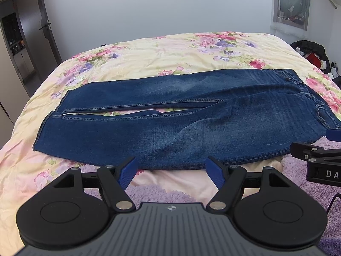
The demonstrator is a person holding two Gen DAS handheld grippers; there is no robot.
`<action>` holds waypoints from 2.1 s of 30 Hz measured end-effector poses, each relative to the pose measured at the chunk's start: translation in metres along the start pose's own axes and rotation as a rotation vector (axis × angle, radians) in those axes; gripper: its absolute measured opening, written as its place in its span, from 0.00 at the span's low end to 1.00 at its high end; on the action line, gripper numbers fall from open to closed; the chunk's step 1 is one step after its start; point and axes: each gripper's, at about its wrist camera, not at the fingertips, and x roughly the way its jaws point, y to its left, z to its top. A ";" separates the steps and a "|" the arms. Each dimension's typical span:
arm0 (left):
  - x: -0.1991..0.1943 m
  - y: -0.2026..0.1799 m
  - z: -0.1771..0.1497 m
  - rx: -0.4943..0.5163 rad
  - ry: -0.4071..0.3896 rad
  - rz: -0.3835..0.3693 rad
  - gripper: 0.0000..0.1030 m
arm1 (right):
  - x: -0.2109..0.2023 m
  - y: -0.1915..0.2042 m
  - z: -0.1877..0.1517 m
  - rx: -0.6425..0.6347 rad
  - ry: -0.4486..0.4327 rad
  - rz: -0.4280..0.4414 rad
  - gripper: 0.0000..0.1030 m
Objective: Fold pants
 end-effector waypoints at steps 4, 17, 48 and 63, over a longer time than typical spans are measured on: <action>0.000 -0.001 0.000 0.001 -0.001 0.000 0.83 | 0.000 -0.001 -0.001 0.002 0.001 -0.002 0.80; -0.002 -0.004 -0.003 0.000 -0.006 -0.003 0.83 | 0.001 -0.002 -0.003 0.005 0.000 -0.003 0.80; -0.002 -0.007 0.001 0.012 -0.002 -0.009 0.83 | 0.004 0.000 -0.002 -0.002 0.008 -0.003 0.80; 0.003 0.048 0.014 0.037 -0.037 0.030 0.68 | 0.012 -0.051 0.004 0.041 -0.115 0.023 0.80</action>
